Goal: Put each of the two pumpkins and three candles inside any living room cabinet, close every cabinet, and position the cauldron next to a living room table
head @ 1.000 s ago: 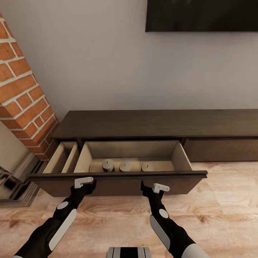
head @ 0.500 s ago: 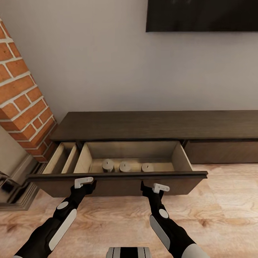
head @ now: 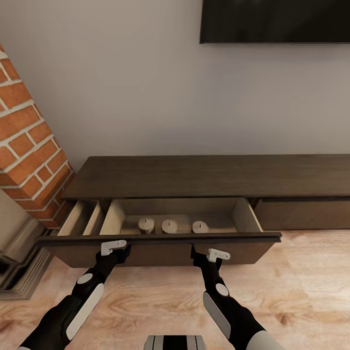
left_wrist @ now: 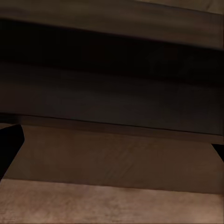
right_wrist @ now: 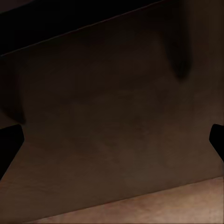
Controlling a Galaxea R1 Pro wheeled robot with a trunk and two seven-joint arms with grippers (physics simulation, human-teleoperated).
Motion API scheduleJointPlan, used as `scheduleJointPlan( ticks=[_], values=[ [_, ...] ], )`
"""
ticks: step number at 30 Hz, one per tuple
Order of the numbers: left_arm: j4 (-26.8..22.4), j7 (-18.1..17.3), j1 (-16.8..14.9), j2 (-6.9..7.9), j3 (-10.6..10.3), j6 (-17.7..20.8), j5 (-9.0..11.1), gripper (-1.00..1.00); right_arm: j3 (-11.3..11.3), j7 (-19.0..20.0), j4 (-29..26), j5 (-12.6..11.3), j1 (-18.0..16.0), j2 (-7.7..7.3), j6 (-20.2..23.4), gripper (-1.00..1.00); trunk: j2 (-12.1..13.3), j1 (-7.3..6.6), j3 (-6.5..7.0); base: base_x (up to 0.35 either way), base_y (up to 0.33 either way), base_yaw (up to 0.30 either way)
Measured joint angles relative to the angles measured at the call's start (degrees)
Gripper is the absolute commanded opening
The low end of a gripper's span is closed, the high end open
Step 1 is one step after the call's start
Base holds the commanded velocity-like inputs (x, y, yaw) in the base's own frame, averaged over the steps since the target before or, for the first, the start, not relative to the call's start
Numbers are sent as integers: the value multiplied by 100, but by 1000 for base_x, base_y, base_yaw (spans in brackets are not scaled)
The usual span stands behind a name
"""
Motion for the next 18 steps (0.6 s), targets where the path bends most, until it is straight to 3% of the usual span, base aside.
scheduleJointPlan(
  ticks=[18],
  values=[
    [-7, -1, 2, 0, -10, -1, 11, 100, 2, -2, 0, 0, 0, 0, 0, 100, 0, 0, 0, 177, 0, 0]
  ],
)
